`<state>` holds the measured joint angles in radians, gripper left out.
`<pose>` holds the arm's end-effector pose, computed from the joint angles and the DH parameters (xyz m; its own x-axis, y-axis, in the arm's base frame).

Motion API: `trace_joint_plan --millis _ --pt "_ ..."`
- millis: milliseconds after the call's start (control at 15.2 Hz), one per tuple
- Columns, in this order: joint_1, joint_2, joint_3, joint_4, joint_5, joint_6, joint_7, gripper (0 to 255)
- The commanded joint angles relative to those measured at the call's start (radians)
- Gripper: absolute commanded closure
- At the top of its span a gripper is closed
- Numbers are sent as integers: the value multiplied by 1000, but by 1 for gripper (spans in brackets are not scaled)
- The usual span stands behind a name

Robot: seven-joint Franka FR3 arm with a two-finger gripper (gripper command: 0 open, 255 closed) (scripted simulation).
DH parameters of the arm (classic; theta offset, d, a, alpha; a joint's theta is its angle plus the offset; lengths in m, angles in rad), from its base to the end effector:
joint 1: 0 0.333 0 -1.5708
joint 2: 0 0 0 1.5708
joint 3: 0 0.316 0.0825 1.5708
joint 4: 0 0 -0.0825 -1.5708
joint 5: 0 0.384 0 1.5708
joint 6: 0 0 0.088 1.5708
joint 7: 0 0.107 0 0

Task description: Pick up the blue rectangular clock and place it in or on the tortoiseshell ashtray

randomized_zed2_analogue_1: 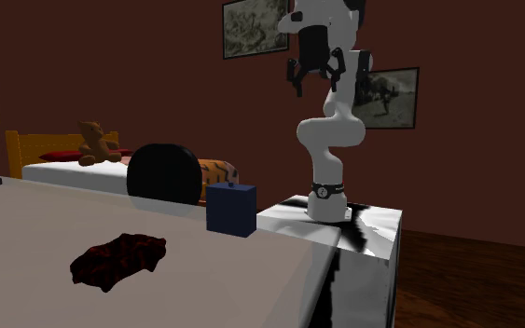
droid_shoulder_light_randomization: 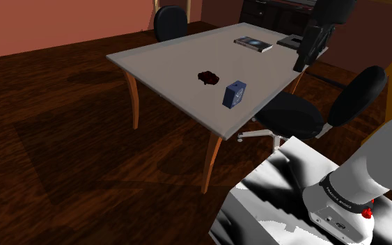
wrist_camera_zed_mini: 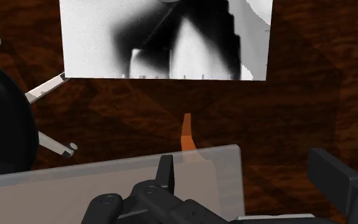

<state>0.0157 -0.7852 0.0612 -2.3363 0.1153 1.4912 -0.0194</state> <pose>0.2970 0.0419 0.5925 0.9946 0.0847 -0.0592 0.0803 -0.9941 -0.0731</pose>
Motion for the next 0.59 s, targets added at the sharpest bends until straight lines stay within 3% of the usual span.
trace_joint_plan --millis 0,528 --pt "0 0 0 0 0 0 0 0" --pt "-91 206 107 -37 37 274 286 0"
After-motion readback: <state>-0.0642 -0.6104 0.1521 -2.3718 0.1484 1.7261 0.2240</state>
